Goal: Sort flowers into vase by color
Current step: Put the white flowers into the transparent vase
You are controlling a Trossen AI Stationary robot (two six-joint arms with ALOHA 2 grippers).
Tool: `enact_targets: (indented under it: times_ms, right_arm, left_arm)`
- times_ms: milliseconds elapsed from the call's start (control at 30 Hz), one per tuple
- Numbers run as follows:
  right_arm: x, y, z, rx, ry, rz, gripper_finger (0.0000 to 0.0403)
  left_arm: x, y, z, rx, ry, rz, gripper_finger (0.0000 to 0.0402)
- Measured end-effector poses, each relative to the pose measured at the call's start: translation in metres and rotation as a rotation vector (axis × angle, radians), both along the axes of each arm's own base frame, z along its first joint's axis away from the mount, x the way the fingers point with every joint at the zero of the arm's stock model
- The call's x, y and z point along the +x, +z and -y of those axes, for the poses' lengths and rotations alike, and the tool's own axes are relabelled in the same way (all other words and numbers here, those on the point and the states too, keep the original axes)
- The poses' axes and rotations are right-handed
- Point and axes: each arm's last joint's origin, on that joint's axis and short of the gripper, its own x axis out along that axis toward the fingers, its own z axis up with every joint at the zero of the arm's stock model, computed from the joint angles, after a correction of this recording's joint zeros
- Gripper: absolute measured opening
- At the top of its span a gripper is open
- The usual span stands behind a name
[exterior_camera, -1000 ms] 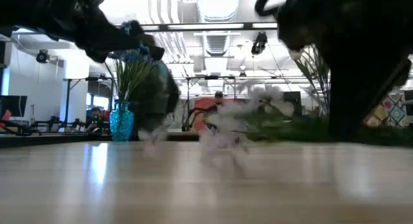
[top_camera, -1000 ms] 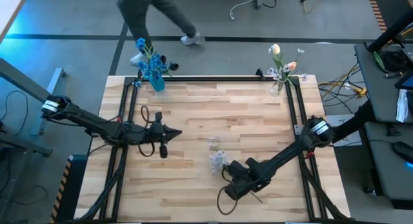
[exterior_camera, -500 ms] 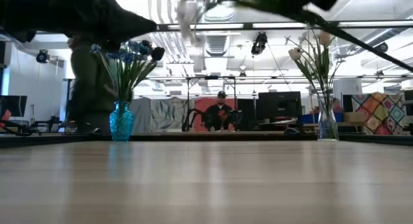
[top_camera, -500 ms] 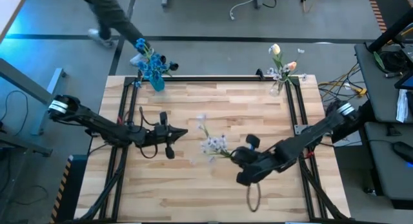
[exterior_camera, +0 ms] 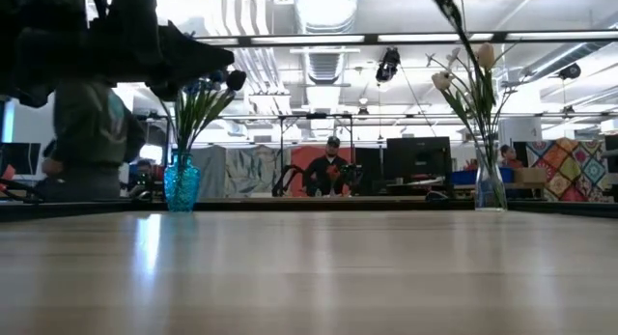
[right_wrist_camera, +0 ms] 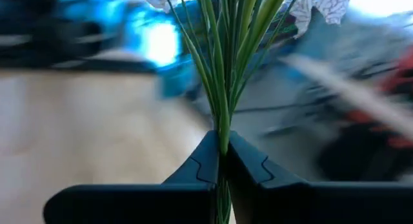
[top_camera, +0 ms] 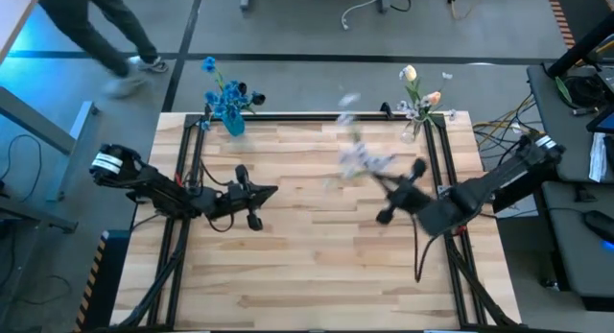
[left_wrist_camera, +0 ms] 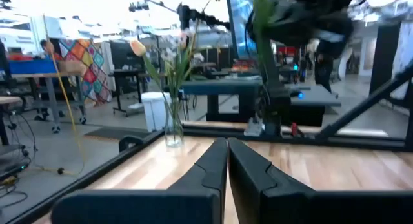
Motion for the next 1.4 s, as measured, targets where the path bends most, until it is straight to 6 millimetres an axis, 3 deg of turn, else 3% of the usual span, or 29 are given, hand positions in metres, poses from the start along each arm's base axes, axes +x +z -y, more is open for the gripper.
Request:
enact_targets:
  times_ms: [133, 333, 533, 733, 1000, 1400]
  right_arm:
    - [-0.026, 0.014, 0.017, -0.147, -0.174, 0.067, 0.0009]
    - [-0.061, 0.047, 0.046, -0.156, -0.256, 0.143, 0.0009]
    - [-0.112, 0.089, 0.080, -0.176, -0.227, 0.344, 0.0009]
    - [-0.144, 0.102, 0.095, -0.284, -0.240, 0.392, 0.0009]
    - [-0.169, 0.080, 0.104, -0.338, -0.259, 0.461, 0.0009]
    - [-0.175, 0.025, 0.108, -0.420, -0.346, 0.609, 0.0009]
  left_arm:
    - [-0.002, 0.001, -0.001, -0.006, -0.001, 0.026, 0.0000]
    - [-0.003, 0.002, -0.001, -0.006, -0.001, 0.027, 0.0000]
    - [-0.002, 0.002, -0.001, -0.006, -0.002, 0.026, 0.0000]
    - [-0.002, 0.001, -0.001, -0.006, -0.003, 0.026, 0.0000]
    - [-0.002, 0.001, -0.001, -0.006, -0.003, 0.025, 0.0000]
    - [-0.002, 0.002, 0.000, -0.005, -0.003, 0.026, 0.0000]
